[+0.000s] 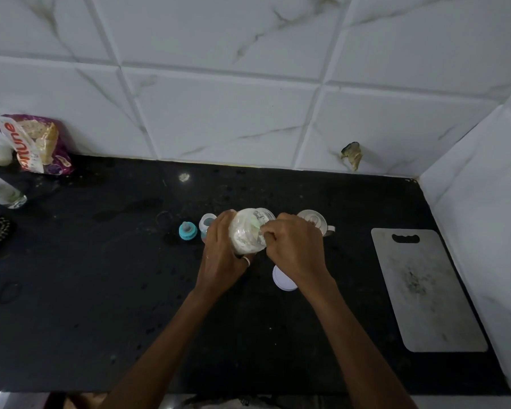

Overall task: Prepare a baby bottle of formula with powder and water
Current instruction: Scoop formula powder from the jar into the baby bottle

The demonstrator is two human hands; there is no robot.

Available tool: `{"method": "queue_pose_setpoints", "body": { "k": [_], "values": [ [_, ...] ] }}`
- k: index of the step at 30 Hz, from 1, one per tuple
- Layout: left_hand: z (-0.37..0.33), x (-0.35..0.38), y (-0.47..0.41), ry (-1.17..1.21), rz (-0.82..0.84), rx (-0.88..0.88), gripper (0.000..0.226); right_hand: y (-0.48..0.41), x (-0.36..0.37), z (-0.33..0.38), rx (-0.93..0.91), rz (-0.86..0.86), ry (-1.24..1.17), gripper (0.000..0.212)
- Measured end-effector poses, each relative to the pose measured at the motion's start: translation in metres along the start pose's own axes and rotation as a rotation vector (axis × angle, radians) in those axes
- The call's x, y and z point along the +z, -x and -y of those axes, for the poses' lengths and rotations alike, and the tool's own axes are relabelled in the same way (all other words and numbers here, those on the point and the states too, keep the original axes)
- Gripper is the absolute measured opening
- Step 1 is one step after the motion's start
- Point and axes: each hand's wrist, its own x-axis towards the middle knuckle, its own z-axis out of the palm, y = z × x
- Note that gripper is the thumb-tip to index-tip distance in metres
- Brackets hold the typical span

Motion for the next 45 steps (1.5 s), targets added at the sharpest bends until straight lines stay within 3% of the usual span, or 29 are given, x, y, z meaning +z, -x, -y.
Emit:
{"method": "queue_pose_setpoints", "body": {
  "k": [8,15,28,34,45],
  "values": [
    [-0.001,0.001,-0.002,-0.032,0.018,-0.014,0.107,-0.001,0.002,0.0,0.424,0.025,-0.455,0.012],
    [-0.001,0.003,-0.005,0.005,0.02,-0.058,0.098,0.001,-0.012,-0.009,0.607,-0.006,-0.756,0.009],
    [0.0,0.021,-0.015,0.068,0.008,-0.094,0.085,-0.001,-0.026,-0.024,0.831,-0.012,-1.076,0.009],
    [-0.006,0.029,-0.02,0.122,-0.031,-0.127,0.077,-0.007,-0.029,-0.031,0.9,-0.026,-1.137,0.012],
    [0.015,0.053,-0.033,0.215,0.012,-0.299,0.082,-0.009,-0.038,-0.033,0.917,-0.091,-1.167,0.012]
  ]
}}
